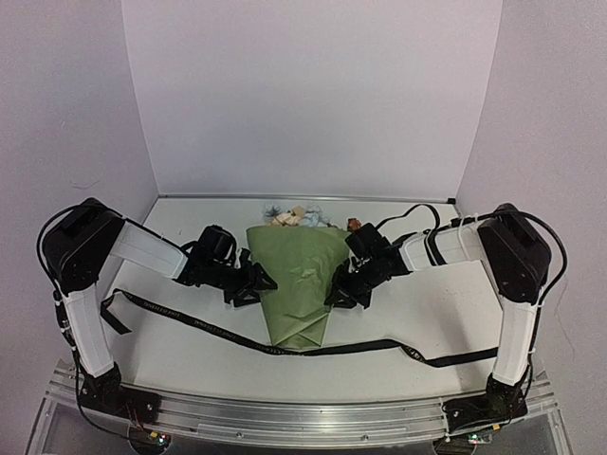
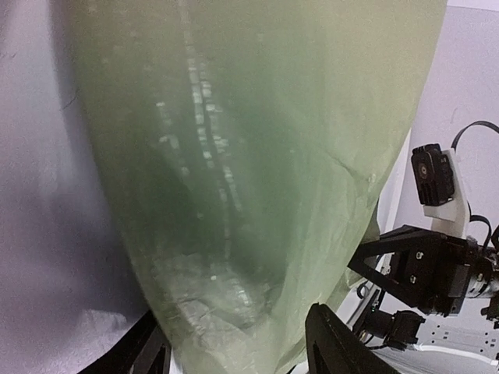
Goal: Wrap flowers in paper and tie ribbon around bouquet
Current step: Pick up the folded bouquet from the center of the board.
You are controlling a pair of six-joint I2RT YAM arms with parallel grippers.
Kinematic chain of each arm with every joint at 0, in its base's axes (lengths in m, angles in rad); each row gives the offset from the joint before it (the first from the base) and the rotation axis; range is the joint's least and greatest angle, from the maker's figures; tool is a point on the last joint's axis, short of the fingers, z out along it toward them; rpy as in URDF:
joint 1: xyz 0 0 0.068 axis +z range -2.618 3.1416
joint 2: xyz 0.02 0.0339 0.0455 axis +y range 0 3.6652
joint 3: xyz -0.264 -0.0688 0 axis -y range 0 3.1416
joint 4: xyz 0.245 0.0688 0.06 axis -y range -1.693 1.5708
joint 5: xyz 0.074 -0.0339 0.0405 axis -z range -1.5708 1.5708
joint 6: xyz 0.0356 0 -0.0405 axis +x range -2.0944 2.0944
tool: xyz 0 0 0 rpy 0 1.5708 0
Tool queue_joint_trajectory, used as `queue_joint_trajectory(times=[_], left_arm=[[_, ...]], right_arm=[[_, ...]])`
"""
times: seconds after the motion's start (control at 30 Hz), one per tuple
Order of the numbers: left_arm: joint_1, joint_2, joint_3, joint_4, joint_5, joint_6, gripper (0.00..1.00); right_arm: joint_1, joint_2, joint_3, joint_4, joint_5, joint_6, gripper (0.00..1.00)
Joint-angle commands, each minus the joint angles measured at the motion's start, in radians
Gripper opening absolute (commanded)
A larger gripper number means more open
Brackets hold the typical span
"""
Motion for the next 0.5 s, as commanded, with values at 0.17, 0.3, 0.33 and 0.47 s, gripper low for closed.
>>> queue_joint_trajectory(times=[0.17, 0.3, 0.33, 0.47], left_arm=[[-0.003, 0.026, 0.131, -0.096, 0.034, 0.041, 0.51], [-0.003, 0.013, 0.145, -0.128, 0.064, 0.034, 0.47], [-0.003, 0.011, 0.151, -0.137, 0.072, 0.033, 0.46], [-0.003, 0.011, 0.190, -0.197, 0.087, 0.043, 0.44]], right_arm=[[0.001, -0.012, 0.109, -0.075, 0.021, 0.062, 0.01], [0.002, -0.033, 0.114, -0.107, 0.018, 0.095, 0.00], [0.001, -0.037, 0.118, -0.118, 0.019, 0.102, 0.00], [0.001, -0.046, 0.138, -0.165, 0.027, 0.128, 0.00]])
